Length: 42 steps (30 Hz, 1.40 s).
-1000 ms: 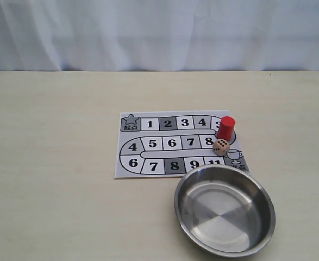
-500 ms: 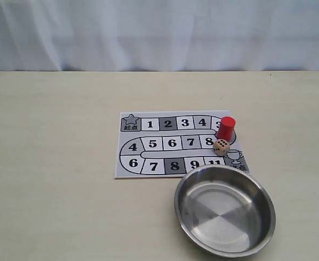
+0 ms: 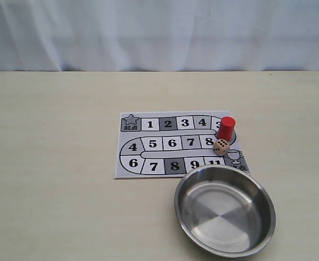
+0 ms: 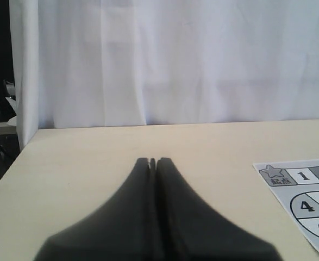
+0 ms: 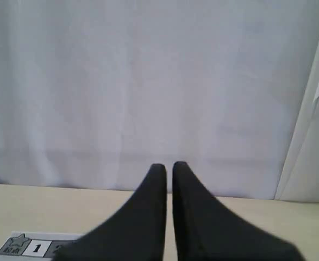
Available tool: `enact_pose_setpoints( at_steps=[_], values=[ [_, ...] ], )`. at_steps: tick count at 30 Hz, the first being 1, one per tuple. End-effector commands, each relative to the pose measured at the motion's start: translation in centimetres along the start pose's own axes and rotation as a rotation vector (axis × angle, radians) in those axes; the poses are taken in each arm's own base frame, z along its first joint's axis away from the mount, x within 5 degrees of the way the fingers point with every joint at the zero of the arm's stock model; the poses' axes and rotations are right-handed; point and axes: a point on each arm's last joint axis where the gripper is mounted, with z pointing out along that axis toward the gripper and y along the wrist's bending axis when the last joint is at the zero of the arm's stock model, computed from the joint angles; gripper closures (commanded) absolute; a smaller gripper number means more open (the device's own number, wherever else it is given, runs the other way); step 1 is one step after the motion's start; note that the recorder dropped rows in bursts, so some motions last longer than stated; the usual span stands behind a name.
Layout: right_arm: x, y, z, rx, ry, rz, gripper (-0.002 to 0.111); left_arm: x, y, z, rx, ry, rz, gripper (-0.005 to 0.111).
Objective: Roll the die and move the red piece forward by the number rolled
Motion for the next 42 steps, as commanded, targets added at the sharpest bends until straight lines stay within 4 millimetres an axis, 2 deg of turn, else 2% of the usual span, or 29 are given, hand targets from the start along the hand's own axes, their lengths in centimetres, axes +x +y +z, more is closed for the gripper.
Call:
enact_pose_setpoints(
  at_steps=[1,14,18,23,28,42],
  values=[
    [1.5,-0.1,1.2,0.015,-0.066,0.007,0.104,0.0,0.0,0.0,0.001,-0.005,-0.007,0.107],
    [6.9,0.0,3.3,0.029,-0.01,-0.028,0.104,0.0,0.0,0.0,0.001,-0.005,-0.007,0.107],
    [8.5,-0.1,3.8,0.041,-0.041,-0.034,0.104,0.0,0.0,0.0,0.001,-0.005,-0.007,0.107],
    [11.5,0.0,4.2,0.049,-0.031,-0.033,0.104,0.0,0.0,0.0,0.001,-0.005,-0.007,0.107],
    [12.4,0.1,4.2,0.037,0.053,-0.04,0.104,0.0,0.0,0.0,0.001,-0.005,-0.007,0.107],
    [12.6,0.1,4.2,0.04,0.073,-0.079,0.104,0.0,0.0,0.0,0.001,-0.005,-0.007,0.107]
  ],
)
